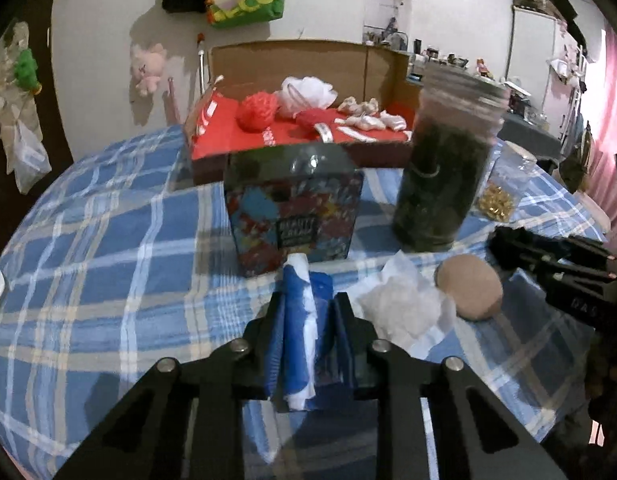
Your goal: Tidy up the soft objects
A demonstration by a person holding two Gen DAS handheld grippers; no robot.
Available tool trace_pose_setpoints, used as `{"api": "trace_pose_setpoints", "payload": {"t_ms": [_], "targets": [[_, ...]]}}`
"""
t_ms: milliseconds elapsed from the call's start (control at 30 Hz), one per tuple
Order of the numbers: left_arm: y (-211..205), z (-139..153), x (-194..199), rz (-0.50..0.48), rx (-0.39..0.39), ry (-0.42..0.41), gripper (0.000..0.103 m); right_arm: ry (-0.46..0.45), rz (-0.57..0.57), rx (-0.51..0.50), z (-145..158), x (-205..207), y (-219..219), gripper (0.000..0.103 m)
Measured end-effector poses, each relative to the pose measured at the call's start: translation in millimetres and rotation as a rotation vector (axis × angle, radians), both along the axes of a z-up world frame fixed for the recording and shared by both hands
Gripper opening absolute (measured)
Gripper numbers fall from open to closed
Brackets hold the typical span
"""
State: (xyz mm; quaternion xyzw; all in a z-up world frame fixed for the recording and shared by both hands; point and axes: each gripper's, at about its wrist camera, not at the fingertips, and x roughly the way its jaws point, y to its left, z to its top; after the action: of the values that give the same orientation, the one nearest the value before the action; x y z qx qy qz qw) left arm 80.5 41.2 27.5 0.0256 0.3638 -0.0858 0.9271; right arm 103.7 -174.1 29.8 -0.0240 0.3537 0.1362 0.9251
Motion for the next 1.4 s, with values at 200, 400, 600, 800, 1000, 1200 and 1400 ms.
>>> {"api": "trace_pose_setpoints", "payload": {"t_ms": [200, 400, 600, 800, 1000, 1200, 1400], "targets": [[-10, 23, 0, -0.062, -0.033, -0.045, 0.025, -0.026, 0.030, 0.030, 11, -6, -2, 0.030], [-33, 32, 3, -0.165, -0.075, -0.047, 0.025, -0.018, 0.081, 0.075, 15, -6, 3, 0.030], [-46, 25, 11, -0.209, -0.104, -0.008, 0.025, -0.030, 0.129, 0.064, 18, -11, 15, 0.030], [-51, 23, 15, -0.218, -0.113, 0.007, 0.025, -0.023, 0.142, 0.066, 17, -9, 19, 0.030], [-51, 22, 16, -0.218, -0.113, 0.008, 0.025, -0.017, 0.144, 0.069, 16, -8, 18, 0.030], [-50, 21, 16, -0.216, -0.112, 0.007, 0.025, -0.017, 0.142, 0.069, 15, -9, 18, 0.030], [-50, 21, 15, -0.216, -0.111, 0.007, 0.025, -0.015, 0.138, 0.063, 14, -9, 16, 0.030]]}}
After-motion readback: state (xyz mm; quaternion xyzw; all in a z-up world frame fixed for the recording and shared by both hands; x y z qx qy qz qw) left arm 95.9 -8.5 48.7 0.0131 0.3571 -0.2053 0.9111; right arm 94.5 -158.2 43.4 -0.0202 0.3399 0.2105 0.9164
